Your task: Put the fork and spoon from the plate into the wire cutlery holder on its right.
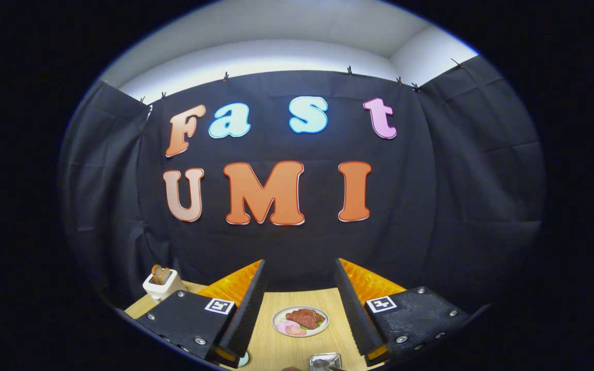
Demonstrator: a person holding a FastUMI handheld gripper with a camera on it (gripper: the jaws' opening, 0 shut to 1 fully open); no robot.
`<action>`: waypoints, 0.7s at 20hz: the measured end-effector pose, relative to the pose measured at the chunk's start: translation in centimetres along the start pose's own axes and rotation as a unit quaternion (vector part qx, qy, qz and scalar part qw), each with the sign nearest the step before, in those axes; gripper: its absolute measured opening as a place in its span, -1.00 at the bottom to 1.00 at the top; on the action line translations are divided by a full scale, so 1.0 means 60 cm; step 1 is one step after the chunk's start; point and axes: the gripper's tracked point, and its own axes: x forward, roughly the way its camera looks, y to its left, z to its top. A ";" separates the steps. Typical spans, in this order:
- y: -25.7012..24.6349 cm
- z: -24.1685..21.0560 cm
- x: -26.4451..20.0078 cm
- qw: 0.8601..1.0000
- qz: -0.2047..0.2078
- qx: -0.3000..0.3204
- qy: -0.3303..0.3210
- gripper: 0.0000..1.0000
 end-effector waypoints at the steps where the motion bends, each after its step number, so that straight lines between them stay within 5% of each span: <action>1: 0.006 0.015 -0.001 1.000 0.002 0.000 -0.013 0.61; 4: 0.028 0.047 0.005 0.999 -0.001 0.004 -0.041 0.80; 14: 0.176 0.025 0.006 0.997 0.057 0.013 -0.043 0.83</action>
